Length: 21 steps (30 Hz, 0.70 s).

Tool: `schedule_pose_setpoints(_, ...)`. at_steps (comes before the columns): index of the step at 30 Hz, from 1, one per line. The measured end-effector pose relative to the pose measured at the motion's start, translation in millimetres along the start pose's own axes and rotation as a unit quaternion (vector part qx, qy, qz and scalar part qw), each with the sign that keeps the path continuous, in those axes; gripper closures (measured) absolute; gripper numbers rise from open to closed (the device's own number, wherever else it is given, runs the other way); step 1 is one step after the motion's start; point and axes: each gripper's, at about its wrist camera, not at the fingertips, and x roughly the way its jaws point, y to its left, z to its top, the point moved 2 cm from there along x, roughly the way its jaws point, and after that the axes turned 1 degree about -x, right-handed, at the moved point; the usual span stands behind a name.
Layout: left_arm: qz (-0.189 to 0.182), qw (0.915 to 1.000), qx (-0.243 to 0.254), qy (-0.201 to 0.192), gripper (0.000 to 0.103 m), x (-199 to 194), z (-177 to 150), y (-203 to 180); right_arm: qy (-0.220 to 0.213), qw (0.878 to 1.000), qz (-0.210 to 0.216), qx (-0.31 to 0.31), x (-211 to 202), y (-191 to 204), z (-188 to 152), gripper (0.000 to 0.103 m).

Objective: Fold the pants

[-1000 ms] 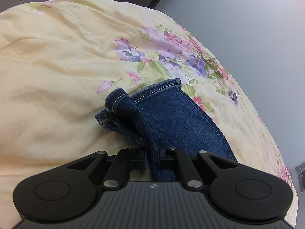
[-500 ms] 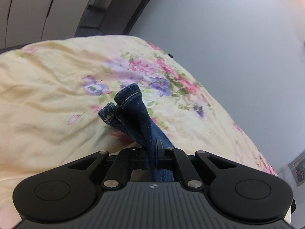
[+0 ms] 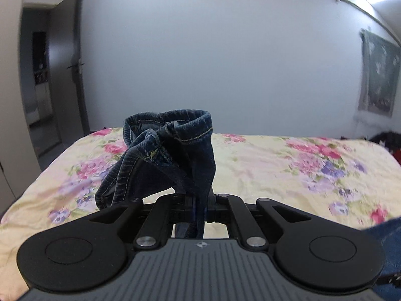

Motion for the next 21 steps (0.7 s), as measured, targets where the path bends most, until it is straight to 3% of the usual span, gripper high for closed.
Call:
schedule_pose_setpoints(3,-0.015,0.9960,0.088,0.009,0.098,3,-20,-64,-0.001,1.000,0.000,0.030,-15,-33,-8,0.103)
schedule_pose_setpoints(7,-0.042,0.9826,0.178,0.034,0.098,15,-69,-139,-0.002,0.999,-0.006,0.050,-28,-65,-24,0.103)
schedule_pose_setpoints(12,-0.062,0.9576,0.267,0.089,0.098,28,-154,-203,0.007,0.998,0.000,0.067,-34,-89,-48,0.103)
schedule_pose_setpoints(14,-0.057,0.9467,0.305,0.088,0.097,25,-182,-213,0.015,0.997,0.004,0.071,-33,-93,-58,0.103)
schedule_pose_setpoints(17,-0.070,0.9413,0.307,0.123,0.091,26,-203,-212,0.027,0.997,0.012,0.073,-26,-95,-69,0.103)
schedule_pose_setpoints(21,-0.129,0.9478,0.244,0.159,0.076,27,-201,-191,0.036,0.996,0.028,0.074,-15,-89,-77,0.103)
